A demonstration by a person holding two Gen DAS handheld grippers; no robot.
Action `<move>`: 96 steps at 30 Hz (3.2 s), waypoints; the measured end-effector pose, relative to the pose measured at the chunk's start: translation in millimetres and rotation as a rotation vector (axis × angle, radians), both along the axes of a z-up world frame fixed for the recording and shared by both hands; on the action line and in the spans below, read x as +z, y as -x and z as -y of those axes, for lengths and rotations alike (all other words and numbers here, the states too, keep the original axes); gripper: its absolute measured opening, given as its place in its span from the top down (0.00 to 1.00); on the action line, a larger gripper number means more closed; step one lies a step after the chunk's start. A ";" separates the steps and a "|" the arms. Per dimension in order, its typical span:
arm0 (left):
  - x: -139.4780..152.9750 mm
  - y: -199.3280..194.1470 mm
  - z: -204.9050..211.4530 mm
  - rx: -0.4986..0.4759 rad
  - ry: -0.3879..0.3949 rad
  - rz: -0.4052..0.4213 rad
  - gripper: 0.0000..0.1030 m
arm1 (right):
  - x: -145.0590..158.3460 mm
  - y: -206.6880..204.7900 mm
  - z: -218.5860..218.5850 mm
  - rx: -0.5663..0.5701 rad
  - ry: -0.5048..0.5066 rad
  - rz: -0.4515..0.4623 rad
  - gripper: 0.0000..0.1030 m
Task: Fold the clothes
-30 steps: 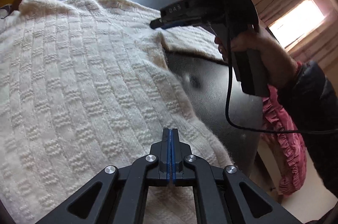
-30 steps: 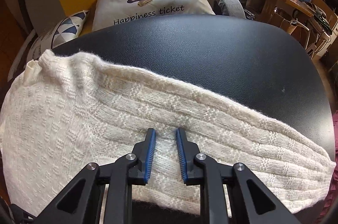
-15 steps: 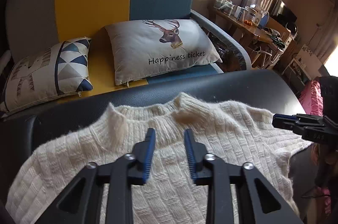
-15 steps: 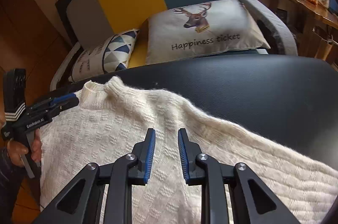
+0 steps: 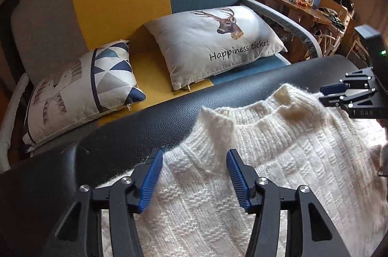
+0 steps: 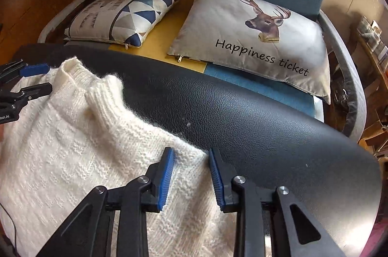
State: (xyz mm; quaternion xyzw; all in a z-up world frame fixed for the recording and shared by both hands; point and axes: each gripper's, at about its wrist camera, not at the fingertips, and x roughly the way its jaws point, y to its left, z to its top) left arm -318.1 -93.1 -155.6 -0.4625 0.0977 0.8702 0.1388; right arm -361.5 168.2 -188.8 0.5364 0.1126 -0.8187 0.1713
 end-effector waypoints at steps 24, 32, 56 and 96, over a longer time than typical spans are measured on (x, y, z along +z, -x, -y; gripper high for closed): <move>24.6 -27.4 22.4 0.131 -0.086 -0.110 0.77 | 35.1 -23.3 -10.5 -0.187 0.107 -0.199 0.80; 7.4 -15.9 1.5 0.081 -0.015 -0.059 0.77 | 28.9 -22.7 71.1 0.048 0.146 -0.165 0.80; 29.9 -106.7 -22.1 0.119 -0.205 -0.063 0.72 | 34.0 -78.9 -42.2 -0.373 0.338 -0.095 0.80; 23.2 -352.6 11.4 0.209 -0.301 0.114 0.71 | 6.5 -267.1 -100.9 -0.315 0.513 0.126 0.80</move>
